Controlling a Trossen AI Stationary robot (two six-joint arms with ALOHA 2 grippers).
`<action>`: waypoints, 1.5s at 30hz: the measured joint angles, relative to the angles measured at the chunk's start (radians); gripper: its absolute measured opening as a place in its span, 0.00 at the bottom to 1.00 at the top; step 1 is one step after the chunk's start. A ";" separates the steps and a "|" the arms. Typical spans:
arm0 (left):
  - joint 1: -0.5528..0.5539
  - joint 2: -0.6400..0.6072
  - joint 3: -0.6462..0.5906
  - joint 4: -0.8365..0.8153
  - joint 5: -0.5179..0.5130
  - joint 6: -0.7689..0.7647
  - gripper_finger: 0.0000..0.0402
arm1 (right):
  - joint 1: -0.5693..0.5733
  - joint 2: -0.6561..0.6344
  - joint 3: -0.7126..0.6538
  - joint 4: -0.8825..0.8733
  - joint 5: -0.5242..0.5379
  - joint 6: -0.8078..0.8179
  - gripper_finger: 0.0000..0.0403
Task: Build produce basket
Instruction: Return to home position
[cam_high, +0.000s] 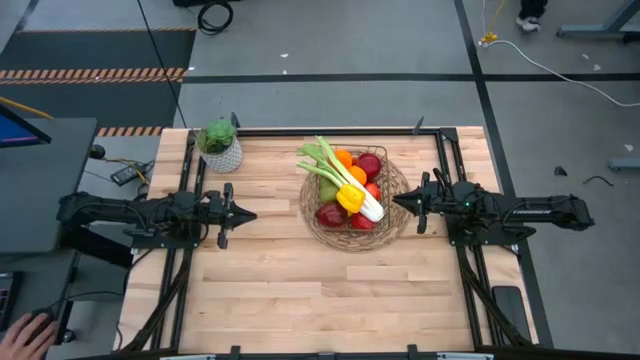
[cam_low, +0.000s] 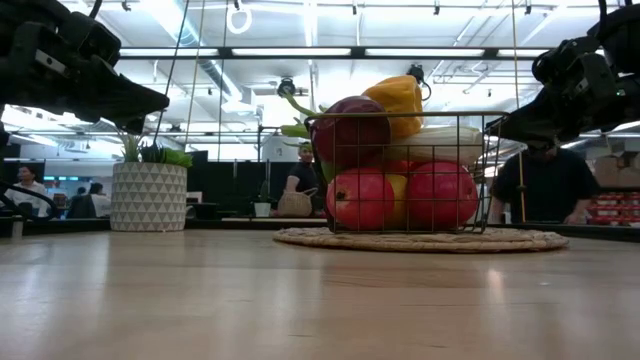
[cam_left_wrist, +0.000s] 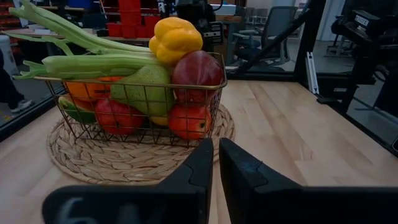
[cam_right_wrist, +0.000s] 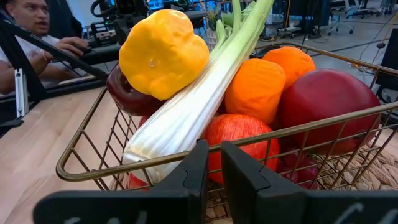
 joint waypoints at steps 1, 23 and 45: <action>0.000 0.000 0.000 0.000 0.000 0.000 0.09 | 0.000 0.000 0.000 0.000 0.000 0.000 0.12; 0.000 0.000 0.000 0.000 0.000 0.000 0.07 | 0.000 0.000 0.000 0.000 0.000 0.000 0.12; 0.000 0.000 0.000 0.000 0.000 0.000 0.07 | 0.000 0.000 0.000 0.000 0.000 0.000 0.12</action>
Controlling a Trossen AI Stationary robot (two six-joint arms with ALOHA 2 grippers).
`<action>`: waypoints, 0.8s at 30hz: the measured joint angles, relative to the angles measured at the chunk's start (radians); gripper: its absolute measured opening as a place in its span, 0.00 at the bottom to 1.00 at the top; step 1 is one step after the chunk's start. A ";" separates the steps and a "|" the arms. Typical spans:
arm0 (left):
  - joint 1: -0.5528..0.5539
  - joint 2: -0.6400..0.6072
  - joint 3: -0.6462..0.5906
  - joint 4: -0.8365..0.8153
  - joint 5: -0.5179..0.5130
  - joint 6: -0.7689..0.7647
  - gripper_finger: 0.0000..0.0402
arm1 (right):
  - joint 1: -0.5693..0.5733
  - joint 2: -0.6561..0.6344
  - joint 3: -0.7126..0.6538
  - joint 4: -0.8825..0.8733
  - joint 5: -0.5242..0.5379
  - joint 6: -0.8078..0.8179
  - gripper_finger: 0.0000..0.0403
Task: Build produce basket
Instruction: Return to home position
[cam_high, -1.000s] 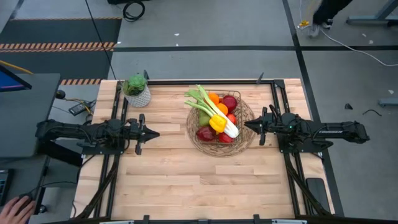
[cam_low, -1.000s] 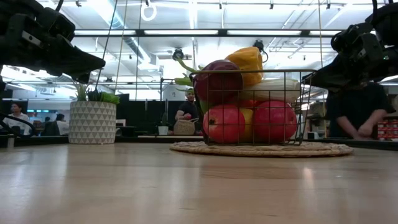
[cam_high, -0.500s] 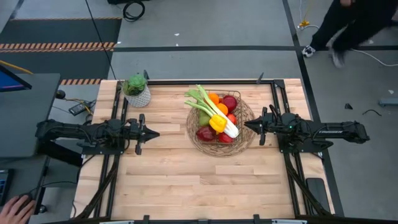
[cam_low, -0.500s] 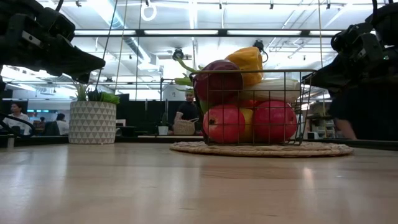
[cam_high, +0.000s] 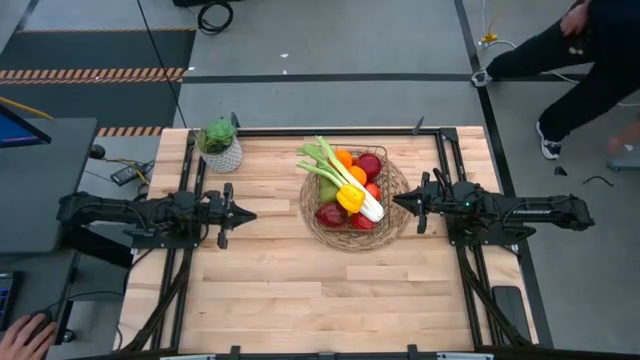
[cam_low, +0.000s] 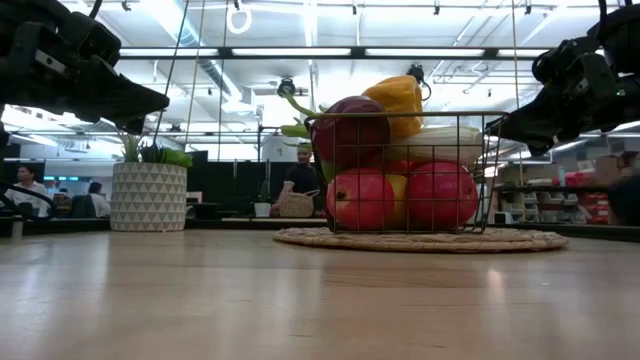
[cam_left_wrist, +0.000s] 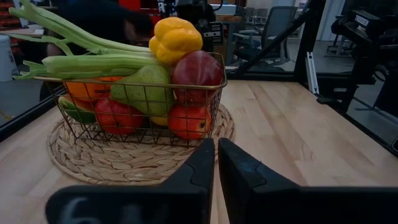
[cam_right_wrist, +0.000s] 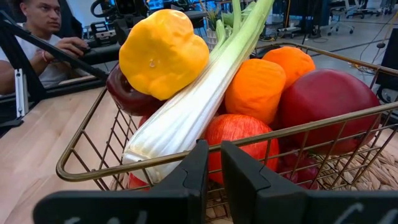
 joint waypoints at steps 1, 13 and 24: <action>0.000 0.000 0.000 0.000 0.000 0.000 0.08 | 0.000 0.000 0.000 0.000 0.000 0.000 0.12; 0.000 0.000 0.000 0.000 0.000 0.000 0.06 | 0.000 0.000 0.000 0.000 0.000 0.000 0.12; 0.000 0.000 0.000 0.000 0.000 0.000 0.08 | 0.000 0.000 0.000 0.000 0.000 0.000 0.12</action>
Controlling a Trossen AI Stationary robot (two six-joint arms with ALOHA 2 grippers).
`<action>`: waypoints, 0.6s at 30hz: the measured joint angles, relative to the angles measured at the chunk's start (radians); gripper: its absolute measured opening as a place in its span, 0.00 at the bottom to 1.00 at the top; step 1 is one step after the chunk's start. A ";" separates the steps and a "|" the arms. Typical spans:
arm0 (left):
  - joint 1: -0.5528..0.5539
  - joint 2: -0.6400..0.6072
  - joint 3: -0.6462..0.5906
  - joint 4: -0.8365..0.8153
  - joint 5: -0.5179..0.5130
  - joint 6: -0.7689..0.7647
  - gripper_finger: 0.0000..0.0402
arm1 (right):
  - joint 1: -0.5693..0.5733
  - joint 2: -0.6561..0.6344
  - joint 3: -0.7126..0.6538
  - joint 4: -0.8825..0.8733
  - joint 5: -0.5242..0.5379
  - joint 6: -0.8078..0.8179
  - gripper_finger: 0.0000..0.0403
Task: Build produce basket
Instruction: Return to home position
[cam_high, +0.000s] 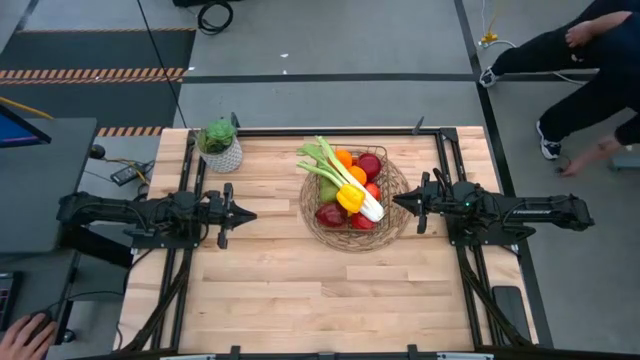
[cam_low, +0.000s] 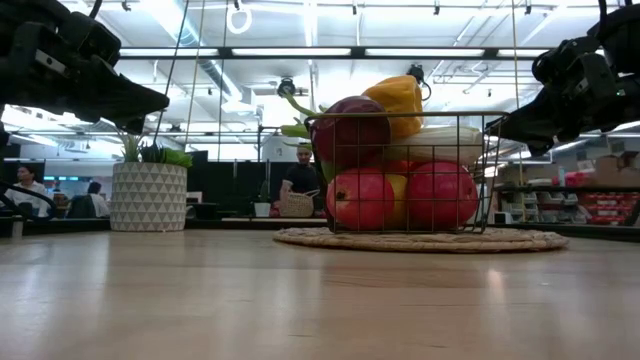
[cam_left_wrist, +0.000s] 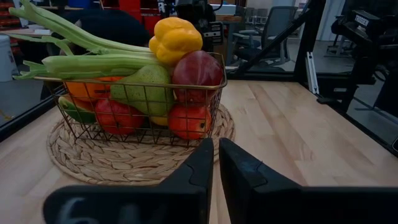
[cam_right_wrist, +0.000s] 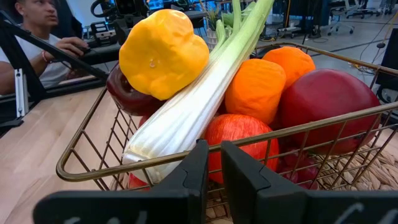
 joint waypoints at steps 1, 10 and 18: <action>0.000 0.000 0.000 0.000 0.000 0.000 0.08 | 0.000 0.000 0.000 0.000 0.000 0.000 0.12; 0.000 0.000 0.000 0.000 0.000 0.000 0.08 | 0.000 0.000 0.000 0.000 0.000 0.000 0.12; 0.000 0.000 0.000 0.000 0.000 0.000 0.08 | 0.000 0.000 0.000 0.000 0.000 0.000 0.12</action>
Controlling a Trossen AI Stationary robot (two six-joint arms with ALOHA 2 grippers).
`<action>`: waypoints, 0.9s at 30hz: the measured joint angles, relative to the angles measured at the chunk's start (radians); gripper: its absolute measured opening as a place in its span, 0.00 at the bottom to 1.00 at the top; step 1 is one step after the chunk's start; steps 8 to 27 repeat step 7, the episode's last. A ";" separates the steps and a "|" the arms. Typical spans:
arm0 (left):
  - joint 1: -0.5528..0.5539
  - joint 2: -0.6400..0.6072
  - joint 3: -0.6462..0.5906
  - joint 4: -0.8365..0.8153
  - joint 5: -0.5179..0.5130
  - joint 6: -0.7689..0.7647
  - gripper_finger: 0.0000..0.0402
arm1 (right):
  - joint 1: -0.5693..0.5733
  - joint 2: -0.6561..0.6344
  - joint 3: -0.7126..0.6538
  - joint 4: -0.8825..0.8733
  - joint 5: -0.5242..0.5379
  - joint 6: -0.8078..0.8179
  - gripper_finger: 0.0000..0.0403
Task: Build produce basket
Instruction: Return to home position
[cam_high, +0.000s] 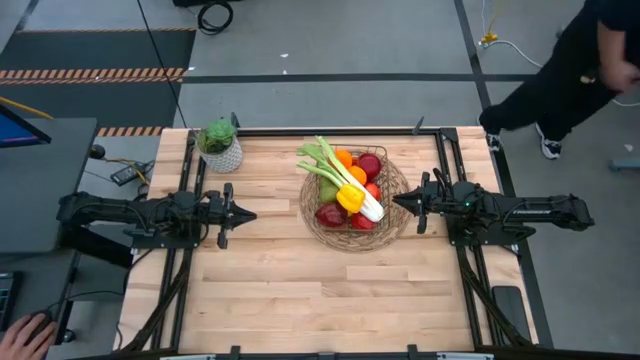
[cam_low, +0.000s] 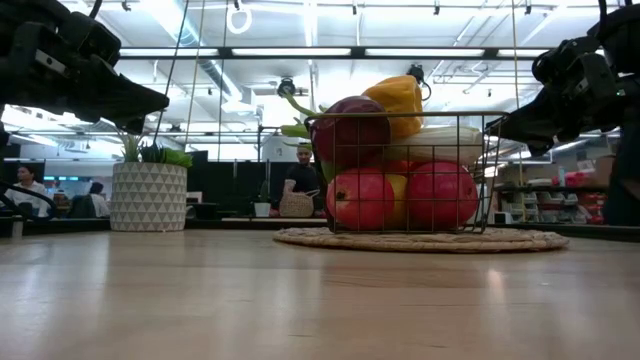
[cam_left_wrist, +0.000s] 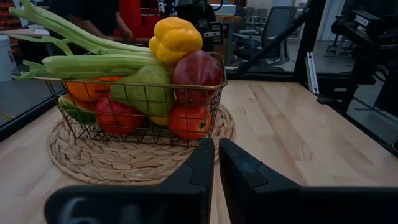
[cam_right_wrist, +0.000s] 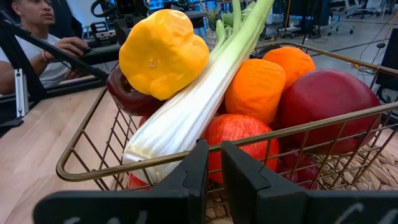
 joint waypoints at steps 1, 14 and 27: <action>0.000 0.000 0.000 0.000 0.000 0.000 0.07 | 0.000 0.000 0.000 0.000 0.000 0.000 0.12; 0.000 0.000 0.000 0.000 0.000 0.000 0.07 | 0.000 0.000 0.000 0.000 0.000 0.000 0.12; 0.000 0.000 0.000 0.000 0.000 0.000 0.07 | 0.000 0.000 0.000 0.000 0.000 0.000 0.12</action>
